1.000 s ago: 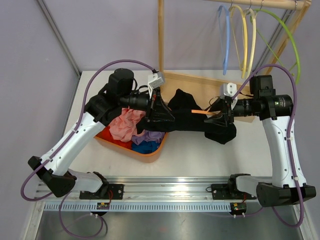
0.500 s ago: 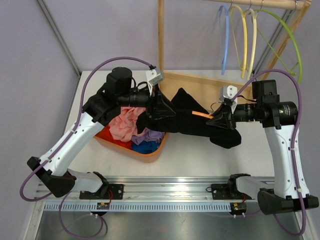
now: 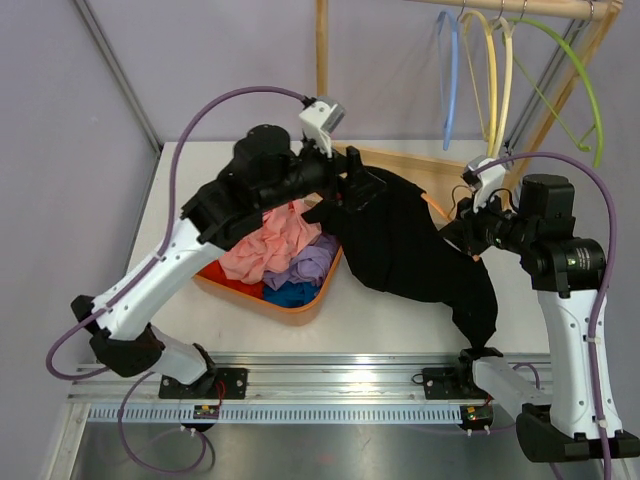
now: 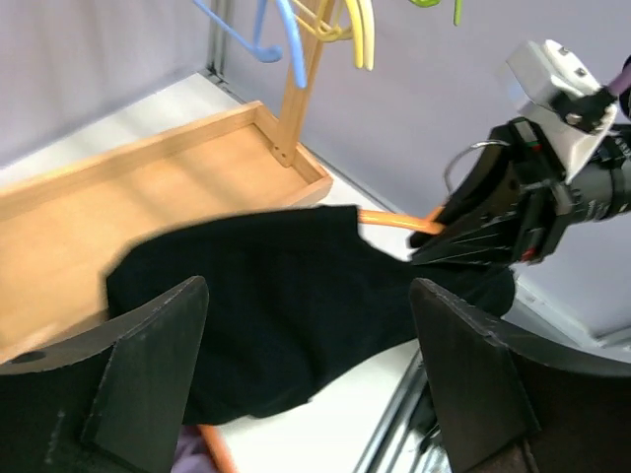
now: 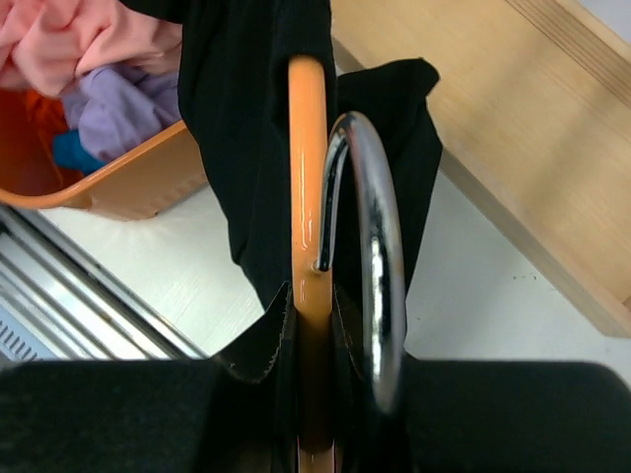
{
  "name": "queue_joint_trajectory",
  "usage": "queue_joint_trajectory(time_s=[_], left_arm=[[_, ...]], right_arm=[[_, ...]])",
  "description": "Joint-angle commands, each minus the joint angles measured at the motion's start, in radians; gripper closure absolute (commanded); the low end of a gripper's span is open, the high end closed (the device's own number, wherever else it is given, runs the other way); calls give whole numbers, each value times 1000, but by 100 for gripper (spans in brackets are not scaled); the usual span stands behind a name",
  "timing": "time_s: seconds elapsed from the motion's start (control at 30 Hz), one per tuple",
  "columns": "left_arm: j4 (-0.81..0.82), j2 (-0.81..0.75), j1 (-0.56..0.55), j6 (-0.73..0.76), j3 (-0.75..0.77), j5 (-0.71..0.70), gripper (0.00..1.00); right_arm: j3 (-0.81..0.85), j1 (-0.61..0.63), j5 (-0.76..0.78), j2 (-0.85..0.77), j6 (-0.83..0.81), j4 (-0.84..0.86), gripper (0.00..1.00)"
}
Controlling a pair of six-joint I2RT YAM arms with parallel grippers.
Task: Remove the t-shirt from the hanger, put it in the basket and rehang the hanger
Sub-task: Remove the tshirt from the hanger
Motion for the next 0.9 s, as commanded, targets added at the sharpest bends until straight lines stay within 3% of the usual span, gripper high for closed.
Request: queue_joint_trajectory(time_s=[0.0,0.1,0.4,0.6,0.87], left_arm=[[30,116,-68,-112,41,-147,17],[21,206,-97,-168,112,-231,21],[-6,383,-116,-209,267,-290,23],[20,389,-117,-232,259,-256,24],[41,381,-117,-243,221,-222,35]], right_arm=[[7,-8,83,7,172,125,100],[10,-8,63,15,183,126,100],[1,-8,14,18,215,142,100],[-16,-8,9,13,218,146,100],[-9,-5,-6,18,223,148,100]])
